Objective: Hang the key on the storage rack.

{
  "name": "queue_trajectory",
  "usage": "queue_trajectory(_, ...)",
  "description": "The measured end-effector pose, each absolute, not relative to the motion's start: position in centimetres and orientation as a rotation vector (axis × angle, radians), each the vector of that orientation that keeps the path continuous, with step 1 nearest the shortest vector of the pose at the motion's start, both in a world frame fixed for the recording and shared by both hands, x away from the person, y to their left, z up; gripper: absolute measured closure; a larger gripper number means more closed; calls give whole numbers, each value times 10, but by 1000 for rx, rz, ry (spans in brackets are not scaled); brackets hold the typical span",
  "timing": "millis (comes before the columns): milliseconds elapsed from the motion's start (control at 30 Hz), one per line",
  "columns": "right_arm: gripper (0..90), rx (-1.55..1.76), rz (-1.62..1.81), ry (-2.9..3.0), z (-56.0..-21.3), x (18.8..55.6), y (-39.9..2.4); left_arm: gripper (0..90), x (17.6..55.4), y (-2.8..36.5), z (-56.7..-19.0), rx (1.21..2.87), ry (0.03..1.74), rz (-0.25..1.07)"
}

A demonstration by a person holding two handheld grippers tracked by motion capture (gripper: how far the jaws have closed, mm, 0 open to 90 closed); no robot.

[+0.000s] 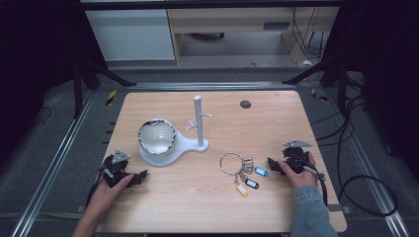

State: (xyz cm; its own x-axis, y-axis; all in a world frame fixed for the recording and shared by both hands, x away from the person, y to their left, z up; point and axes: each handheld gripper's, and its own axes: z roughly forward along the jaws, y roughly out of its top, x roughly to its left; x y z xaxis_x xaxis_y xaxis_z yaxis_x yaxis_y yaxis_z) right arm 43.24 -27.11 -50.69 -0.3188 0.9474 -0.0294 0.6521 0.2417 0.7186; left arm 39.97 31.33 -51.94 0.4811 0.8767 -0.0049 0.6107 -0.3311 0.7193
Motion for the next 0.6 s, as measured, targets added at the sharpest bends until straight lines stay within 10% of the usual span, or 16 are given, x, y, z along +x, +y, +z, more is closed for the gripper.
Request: queue_trajectory(600, 143, 1425, 855, 2088, -502, 431, -273, 0, 400, 313, -520, 2058, 1224, 513)
